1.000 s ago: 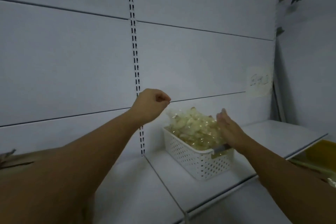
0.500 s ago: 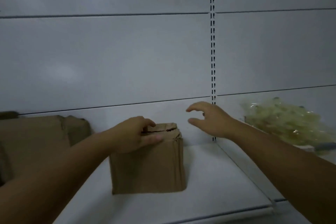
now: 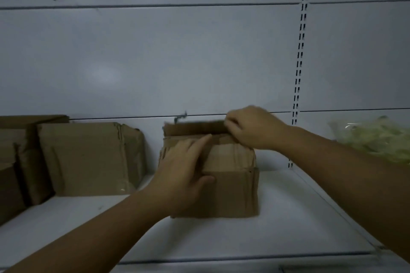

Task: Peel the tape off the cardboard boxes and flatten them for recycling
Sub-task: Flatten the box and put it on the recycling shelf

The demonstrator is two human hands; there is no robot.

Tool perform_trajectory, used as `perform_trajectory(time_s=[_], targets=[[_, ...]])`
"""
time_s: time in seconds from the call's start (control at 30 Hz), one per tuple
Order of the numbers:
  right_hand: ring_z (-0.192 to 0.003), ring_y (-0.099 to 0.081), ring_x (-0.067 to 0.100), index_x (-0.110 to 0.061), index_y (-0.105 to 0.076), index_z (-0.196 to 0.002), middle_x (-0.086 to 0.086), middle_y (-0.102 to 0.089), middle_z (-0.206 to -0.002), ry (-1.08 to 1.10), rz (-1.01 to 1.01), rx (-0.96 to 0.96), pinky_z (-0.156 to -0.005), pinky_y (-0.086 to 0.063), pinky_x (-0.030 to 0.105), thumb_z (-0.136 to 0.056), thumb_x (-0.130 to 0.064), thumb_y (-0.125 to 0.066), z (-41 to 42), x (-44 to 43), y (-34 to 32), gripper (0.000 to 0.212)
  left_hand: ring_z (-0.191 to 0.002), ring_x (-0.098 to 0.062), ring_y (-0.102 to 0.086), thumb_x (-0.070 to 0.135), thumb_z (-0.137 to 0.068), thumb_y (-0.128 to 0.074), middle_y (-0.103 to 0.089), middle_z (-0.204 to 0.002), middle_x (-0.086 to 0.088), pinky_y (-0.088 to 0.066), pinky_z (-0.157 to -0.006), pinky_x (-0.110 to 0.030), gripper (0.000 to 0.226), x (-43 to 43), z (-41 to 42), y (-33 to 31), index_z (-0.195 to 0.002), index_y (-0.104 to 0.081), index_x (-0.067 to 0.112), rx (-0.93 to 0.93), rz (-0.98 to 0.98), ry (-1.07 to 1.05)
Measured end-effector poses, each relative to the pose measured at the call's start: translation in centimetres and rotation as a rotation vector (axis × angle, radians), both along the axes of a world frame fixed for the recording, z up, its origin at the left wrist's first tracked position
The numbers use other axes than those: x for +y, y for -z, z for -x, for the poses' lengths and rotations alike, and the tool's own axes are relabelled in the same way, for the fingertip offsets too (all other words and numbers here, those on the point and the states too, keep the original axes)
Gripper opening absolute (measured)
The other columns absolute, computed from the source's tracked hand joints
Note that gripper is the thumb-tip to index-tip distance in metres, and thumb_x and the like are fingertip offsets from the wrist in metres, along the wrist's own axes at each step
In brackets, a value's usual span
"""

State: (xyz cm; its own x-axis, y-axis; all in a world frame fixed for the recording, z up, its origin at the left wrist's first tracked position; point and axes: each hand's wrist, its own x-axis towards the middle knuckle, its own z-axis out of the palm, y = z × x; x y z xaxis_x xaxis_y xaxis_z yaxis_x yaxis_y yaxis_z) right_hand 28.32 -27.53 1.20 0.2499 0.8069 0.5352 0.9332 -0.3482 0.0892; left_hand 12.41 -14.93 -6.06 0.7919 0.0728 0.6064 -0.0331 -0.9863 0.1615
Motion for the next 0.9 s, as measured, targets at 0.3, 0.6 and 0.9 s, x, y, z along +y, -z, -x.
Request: perform_trajectory(time_s=[0.3,0.6,0.9], targets=[[-0.053,-0.041,0.01,-0.004,-0.054,-0.07,0.003,-0.047,-0.058,-0.146,-0.444,0.383,-0.05,-0.029,0.018,-0.096,-0.026,-0.046,1.2,-1.3,3.9,0.034,-0.091,-0.016,-0.058,-0.01,-0.059,-0.051,-0.065,-0.095,-0.002,-0.048,-0.08,-0.028,0.039,-0.4,1.2,7.6,-0.082,-0.073,0.012,0.132,0.141,0.258],[-0.053,-0.04,0.009,-0.01,-0.048,-0.064,-0.004,-0.043,-0.056,-0.131,-0.375,0.479,-0.052,-0.029,0.025,-0.097,-0.026,-0.043,2.6,0.6,6.5,0.037,-0.089,-0.028,-0.06,-0.031,-0.069,-0.036,-0.065,-0.093,-0.011,-0.049,-0.066,-0.028,0.065,-3.9,-1.9,7.4,-0.111,-0.061,0.013,0.18,1.564,0.441],[-0.052,-0.038,0.009,-0.015,-0.044,-0.059,-0.003,-0.04,-0.055,-0.104,-0.38,0.571,-0.051,-0.027,0.022,-0.097,-0.026,-0.042,2.3,1.1,6.9,0.04,-0.139,-0.021,-0.019,0.026,-0.087,-0.051,-0.037,-0.146,-0.002,-0.014,-0.111,-0.043,0.054,2.6,-0.2,6.0,-0.139,-0.037,0.022,0.274,-0.406,-0.178]])
